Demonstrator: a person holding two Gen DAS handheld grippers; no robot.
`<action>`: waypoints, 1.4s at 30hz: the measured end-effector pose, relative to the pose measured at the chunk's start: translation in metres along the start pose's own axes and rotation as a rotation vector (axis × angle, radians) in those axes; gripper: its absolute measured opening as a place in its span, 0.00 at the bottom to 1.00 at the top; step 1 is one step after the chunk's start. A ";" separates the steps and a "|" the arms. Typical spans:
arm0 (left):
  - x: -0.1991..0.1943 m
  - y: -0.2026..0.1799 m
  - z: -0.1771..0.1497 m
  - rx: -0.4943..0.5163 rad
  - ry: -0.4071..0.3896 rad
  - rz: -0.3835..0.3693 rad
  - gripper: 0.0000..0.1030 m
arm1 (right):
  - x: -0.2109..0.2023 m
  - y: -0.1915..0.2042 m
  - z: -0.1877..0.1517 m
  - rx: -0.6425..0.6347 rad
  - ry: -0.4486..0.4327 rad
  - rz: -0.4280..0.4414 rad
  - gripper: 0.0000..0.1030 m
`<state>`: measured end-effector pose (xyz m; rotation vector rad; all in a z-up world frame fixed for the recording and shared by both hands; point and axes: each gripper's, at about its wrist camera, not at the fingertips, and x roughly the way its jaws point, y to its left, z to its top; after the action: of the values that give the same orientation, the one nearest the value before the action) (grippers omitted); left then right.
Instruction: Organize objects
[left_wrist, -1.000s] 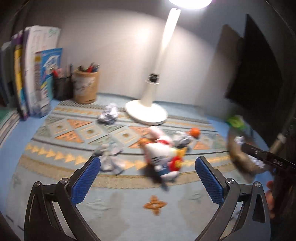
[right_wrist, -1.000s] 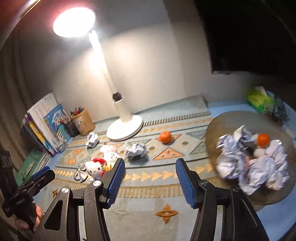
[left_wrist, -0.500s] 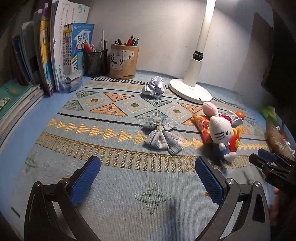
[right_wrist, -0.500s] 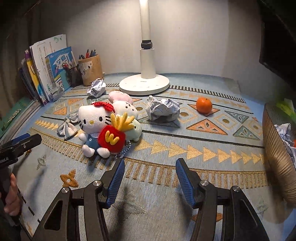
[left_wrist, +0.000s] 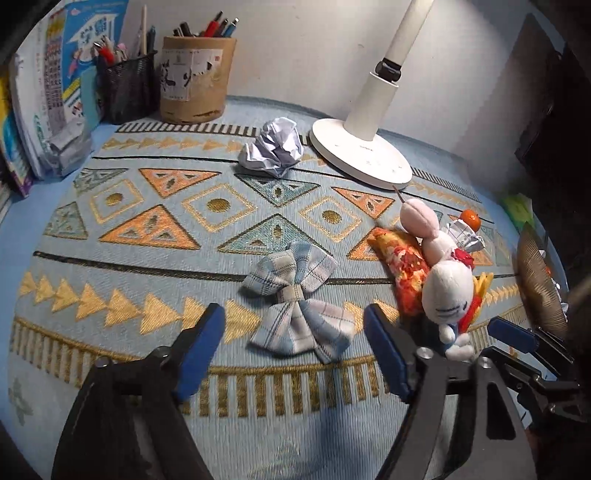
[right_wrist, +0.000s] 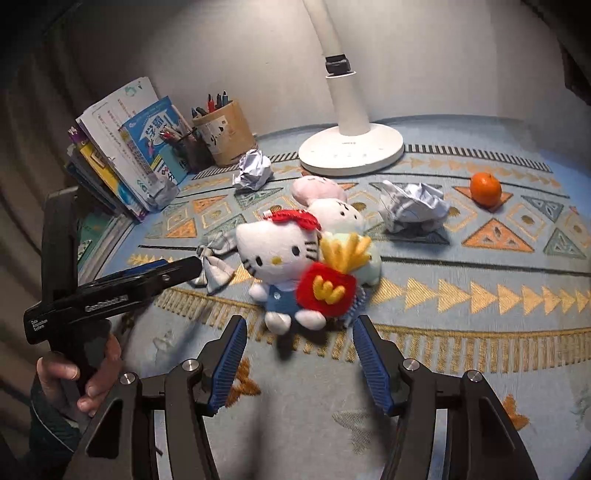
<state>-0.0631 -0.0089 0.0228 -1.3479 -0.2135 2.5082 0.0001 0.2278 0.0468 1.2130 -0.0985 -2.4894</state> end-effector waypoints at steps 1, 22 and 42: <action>0.005 -0.001 0.002 0.008 -0.002 0.014 0.68 | 0.006 0.006 0.004 -0.017 -0.002 -0.018 0.57; -0.021 -0.033 -0.012 0.110 -0.125 0.025 0.20 | -0.015 0.033 0.003 -0.123 -0.161 -0.110 0.46; -0.035 -0.079 -0.092 0.091 -0.060 -0.055 0.22 | -0.082 -0.056 -0.084 0.033 -0.033 -0.157 0.73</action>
<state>0.0460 0.0547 0.0205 -1.2161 -0.1451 2.4836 0.0946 0.3169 0.0435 1.2362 -0.0549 -2.6534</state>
